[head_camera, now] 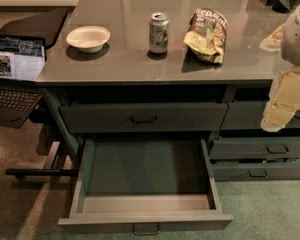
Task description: Place brown chip bag into middle drawer
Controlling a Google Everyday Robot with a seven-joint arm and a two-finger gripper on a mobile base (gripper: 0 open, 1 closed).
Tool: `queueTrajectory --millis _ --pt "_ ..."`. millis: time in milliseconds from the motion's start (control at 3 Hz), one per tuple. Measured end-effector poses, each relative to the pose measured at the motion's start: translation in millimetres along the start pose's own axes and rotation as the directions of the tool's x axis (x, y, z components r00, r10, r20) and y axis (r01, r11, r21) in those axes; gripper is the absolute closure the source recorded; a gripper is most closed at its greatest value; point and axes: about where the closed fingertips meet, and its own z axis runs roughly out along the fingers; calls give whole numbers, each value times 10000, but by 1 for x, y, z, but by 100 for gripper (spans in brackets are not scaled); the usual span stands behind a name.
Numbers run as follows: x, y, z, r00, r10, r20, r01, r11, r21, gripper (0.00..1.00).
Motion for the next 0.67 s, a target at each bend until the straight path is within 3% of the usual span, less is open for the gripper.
queueTrajectory --millis 667 --pt "0 -3 -3 9995 166 250 -170 9998 119 0"
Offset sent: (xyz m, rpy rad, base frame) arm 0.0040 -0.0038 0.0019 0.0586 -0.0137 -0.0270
